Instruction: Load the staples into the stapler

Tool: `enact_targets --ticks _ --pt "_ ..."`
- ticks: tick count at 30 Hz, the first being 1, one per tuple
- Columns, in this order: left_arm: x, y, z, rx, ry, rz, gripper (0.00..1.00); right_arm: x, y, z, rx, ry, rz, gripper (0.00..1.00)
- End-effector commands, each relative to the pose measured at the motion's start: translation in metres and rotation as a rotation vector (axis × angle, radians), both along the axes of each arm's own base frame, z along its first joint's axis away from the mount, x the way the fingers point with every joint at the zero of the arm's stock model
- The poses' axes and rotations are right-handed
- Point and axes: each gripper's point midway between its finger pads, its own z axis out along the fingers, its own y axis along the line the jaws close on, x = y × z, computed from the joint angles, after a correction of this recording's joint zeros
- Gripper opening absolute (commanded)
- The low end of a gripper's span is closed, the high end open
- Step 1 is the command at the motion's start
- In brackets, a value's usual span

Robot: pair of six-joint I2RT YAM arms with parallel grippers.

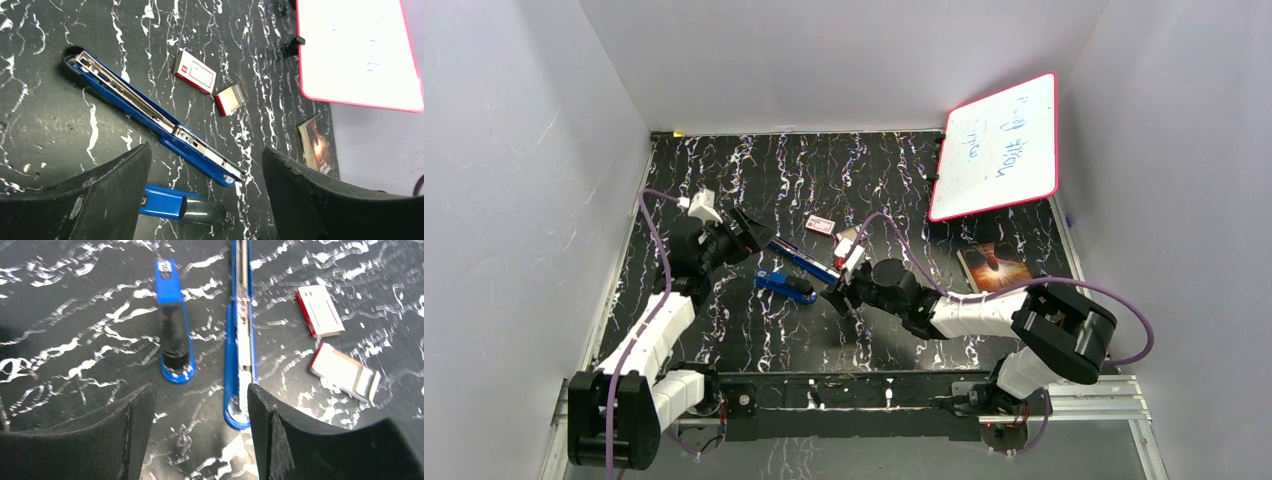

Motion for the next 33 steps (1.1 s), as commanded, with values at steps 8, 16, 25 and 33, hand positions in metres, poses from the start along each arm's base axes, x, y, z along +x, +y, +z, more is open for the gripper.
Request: enact_targets --ticks 8,16,25,33 --pt "0.036 0.007 -0.020 0.072 0.147 0.037 0.83 0.048 -0.031 -0.020 -0.122 0.154 -0.078 0.68" --pt "0.049 0.002 -0.035 0.032 0.190 0.044 0.83 0.048 -0.006 -0.023 -0.105 0.151 0.053 0.63" --pt "0.057 -0.002 -0.057 -0.010 0.253 0.055 0.83 0.063 -0.003 -0.044 -0.147 0.146 0.008 0.42" --pt "0.063 -0.008 -0.070 -0.055 0.285 0.055 0.82 0.065 -0.002 -0.051 -0.156 0.141 0.012 0.28"
